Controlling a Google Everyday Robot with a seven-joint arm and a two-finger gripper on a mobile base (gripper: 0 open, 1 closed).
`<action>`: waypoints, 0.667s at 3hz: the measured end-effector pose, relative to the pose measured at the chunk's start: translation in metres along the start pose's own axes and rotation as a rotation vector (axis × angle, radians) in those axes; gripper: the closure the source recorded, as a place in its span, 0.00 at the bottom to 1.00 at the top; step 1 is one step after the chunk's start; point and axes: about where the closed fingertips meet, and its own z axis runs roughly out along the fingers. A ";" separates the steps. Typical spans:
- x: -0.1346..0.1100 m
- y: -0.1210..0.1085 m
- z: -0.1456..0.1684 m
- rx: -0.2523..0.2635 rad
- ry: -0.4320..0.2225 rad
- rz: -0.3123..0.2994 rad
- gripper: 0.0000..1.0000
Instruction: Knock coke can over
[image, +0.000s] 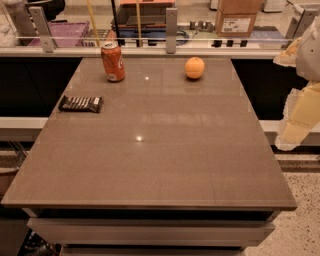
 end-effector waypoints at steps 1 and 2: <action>0.000 0.000 0.000 0.000 0.000 0.000 0.00; -0.003 -0.004 -0.002 -0.002 0.009 0.022 0.00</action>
Offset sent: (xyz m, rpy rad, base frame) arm 0.0096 0.0024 0.0036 -0.0036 0.0417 -0.0544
